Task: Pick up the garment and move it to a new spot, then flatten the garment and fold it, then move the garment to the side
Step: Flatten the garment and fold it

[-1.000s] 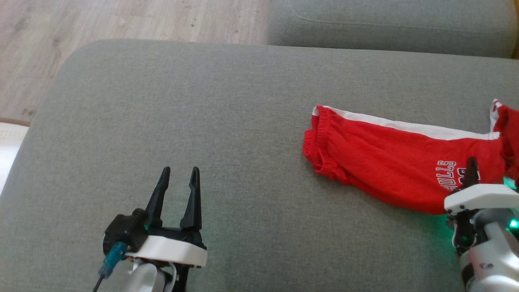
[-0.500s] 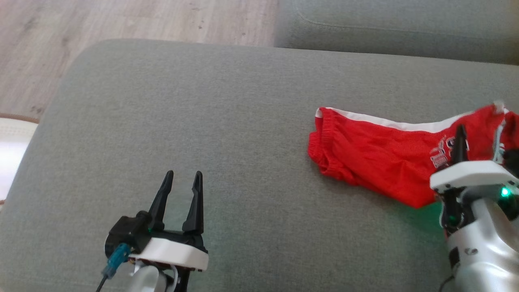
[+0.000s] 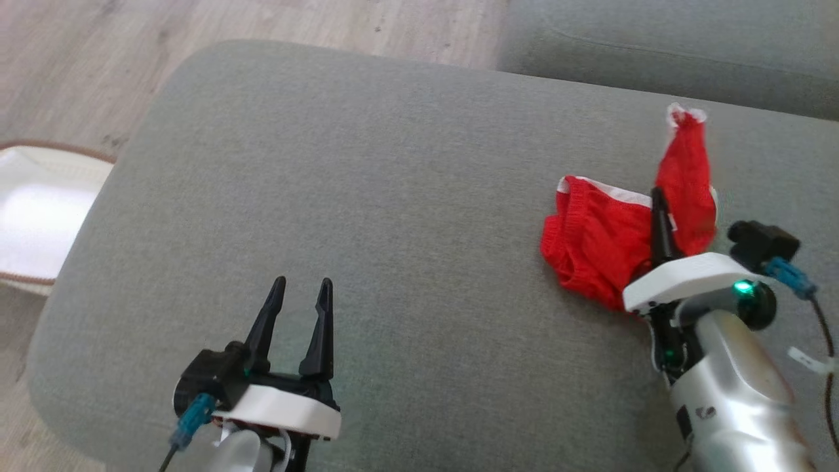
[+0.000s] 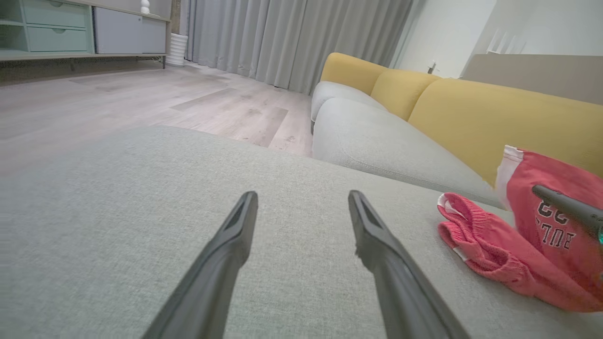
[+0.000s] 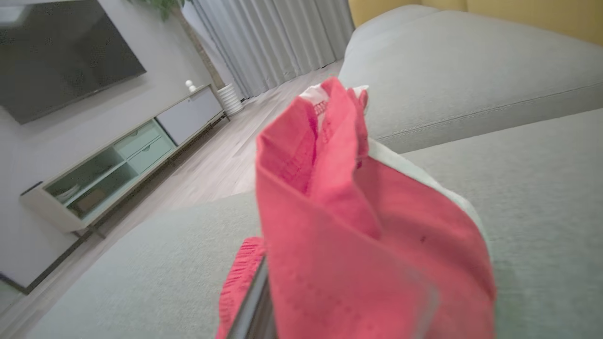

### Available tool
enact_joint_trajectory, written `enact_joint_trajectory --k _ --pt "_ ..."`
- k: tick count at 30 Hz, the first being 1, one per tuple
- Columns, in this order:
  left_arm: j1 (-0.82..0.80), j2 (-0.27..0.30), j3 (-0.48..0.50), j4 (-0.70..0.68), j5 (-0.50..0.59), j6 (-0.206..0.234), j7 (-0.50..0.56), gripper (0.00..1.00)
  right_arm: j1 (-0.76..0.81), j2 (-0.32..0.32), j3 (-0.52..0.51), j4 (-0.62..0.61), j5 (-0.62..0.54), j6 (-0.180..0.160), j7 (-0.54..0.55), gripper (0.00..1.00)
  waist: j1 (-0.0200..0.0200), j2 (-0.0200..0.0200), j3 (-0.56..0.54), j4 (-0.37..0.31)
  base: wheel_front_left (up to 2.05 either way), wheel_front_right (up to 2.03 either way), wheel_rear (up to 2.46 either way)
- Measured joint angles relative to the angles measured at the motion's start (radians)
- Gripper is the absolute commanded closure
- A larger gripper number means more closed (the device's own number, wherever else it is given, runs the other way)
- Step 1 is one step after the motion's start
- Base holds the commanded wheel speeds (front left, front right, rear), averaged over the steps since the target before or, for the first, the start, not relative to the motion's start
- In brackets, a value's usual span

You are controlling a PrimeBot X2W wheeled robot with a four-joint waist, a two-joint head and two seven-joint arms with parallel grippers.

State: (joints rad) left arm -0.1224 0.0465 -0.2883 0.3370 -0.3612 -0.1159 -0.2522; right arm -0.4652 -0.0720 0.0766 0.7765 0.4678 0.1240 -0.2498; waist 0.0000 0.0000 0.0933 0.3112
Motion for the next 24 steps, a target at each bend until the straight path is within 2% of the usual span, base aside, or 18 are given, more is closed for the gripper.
enact_joint_trajectory --k 10,11,12,13,17,20,24 --pt "0.000 0.000 0.008 0.000 0.000 0.000 0.000 0.00 0.000 0.002 0.101 0.028 0.009 0.000 0.000 1.00 0.0000 0.0000 0.009 0.062 0.00 0.00 0.00" --pt "0.000 0.000 0.008 0.000 0.000 0.000 0.000 0.00 0.000 0.002 0.109 0.042 0.009 0.000 0.000 0.79 0.0000 0.0000 0.010 0.065 0.00 0.00 0.00" --pt "0.000 0.000 0.008 0.000 0.000 0.000 0.000 0.00 0.000 0.002 0.118 0.056 0.008 0.000 0.000 0.21 0.0000 0.0000 0.011 0.067 0.00 0.00 0.00" --pt "0.000 0.000 0.008 0.000 0.000 0.000 0.000 0.00 0.000 0.002 0.128 0.068 0.004 0.000 0.000 0.00 0.0000 0.0000 0.012 0.068 0.00 0.00 0.00" --pt "0.000 0.000 0.007 0.000 0.000 0.000 0.000 0.00 -0.004 0.002 0.191 0.083 -0.003 0.000 0.000 0.00 0.0000 0.0000 0.019 0.069 0.00 0.00 0.00" --pt "0.000 0.000 0.009 0.000 0.000 0.000 0.000 0.00 -0.023 0.002 0.276 0.096 0.000 0.000 0.003 0.00 0.0001 0.0000 0.018 0.063 0.00 0.00 0.00" --pt "0.000 0.000 0.015 0.007 0.000 0.000 0.000 0.00 -0.027 0.004 0.386 0.105 0.073 0.000 0.049 0.00 0.0000 0.0000 0.008 0.045 0.00 0.00 0.00"
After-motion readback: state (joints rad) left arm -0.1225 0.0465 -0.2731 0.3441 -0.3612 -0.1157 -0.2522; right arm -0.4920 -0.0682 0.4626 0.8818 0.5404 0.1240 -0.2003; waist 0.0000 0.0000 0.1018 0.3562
